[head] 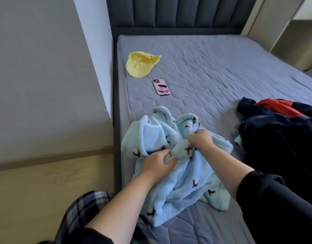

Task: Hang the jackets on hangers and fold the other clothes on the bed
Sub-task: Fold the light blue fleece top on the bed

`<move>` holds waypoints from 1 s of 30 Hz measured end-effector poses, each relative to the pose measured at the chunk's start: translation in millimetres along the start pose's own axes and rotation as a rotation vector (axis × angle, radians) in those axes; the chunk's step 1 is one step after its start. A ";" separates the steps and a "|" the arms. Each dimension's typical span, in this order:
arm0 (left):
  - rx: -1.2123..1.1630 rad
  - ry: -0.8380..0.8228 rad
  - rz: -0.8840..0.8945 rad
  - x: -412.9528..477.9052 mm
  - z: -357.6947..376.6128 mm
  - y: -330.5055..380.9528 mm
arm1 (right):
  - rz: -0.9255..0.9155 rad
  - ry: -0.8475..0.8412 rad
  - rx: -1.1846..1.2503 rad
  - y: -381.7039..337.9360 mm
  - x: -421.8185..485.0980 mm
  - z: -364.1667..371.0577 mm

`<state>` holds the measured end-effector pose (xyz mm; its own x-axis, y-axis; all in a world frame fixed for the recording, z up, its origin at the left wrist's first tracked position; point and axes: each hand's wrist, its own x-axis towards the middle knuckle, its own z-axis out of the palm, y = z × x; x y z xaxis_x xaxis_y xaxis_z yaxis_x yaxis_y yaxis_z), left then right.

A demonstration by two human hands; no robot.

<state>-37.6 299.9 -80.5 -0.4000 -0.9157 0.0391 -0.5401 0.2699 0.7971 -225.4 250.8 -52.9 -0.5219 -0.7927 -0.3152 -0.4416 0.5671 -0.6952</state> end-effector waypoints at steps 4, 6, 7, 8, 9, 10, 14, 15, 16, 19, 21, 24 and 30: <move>0.234 0.155 0.130 -4.8 5.9 0.9 | 0.063 -0.007 0.007 4.8 -7.0 -15.2; 0.307 0.193 0.170 -6.4 7.5 1.0 | 0.165 -0.121 0.057 5.0 -9.0 -20.9; 0.329 0.202 0.185 -7.1 7.8 1.1 | 0.227 -0.171 0.166 4.6 -9.3 -23.1; 0.344 0.212 0.203 -7.8 7.7 1.4 | 0.275 -0.196 0.305 4.9 -8.7 -24.1; 0.356 0.222 0.223 -8.4 7.6 2.4 | 0.298 -0.202 0.428 4.8 -7.9 -25.1; 0.364 0.229 0.239 -9.0 7.1 3.7 | 0.303 -0.196 0.517 5.4 -6.9 -24.4; 0.407 0.238 0.265 -10.3 6.9 6.0 | 0.360 -0.149 0.693 7.5 -5.8 -15.4; 0.414 0.241 0.276 -10.3 7.3 5.1 | 0.379 -0.141 0.715 7.5 -6.7 -13.7; 0.416 0.243 0.290 -10.2 7.9 4.1 | 0.396 -0.141 0.735 7.0 -8.1 -12.9; 0.414 0.245 0.322 -10.4 8.9 2.1 | 0.413 -0.191 0.851 4.7 -14.5 -14.4; 0.411 0.247 0.327 -9.2 8.7 1.4 | 0.363 -0.249 0.934 4.0 -17.4 -18.1; 0.413 0.252 0.333 -7.8 8.8 0.9 | 0.305 -0.352 1.020 2.8 -18.3 -22.8; 0.488 0.251 0.301 -10.6 6.8 5.8 | 0.201 -0.337 0.987 -21.0 -17.9 -27.3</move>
<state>-41.6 313.1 -80.4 -0.4327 -0.8046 0.4067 -0.7306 0.5772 0.3648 -226.7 259.2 -15.1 -0.2238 -0.8113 -0.5401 0.4975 0.3814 -0.7791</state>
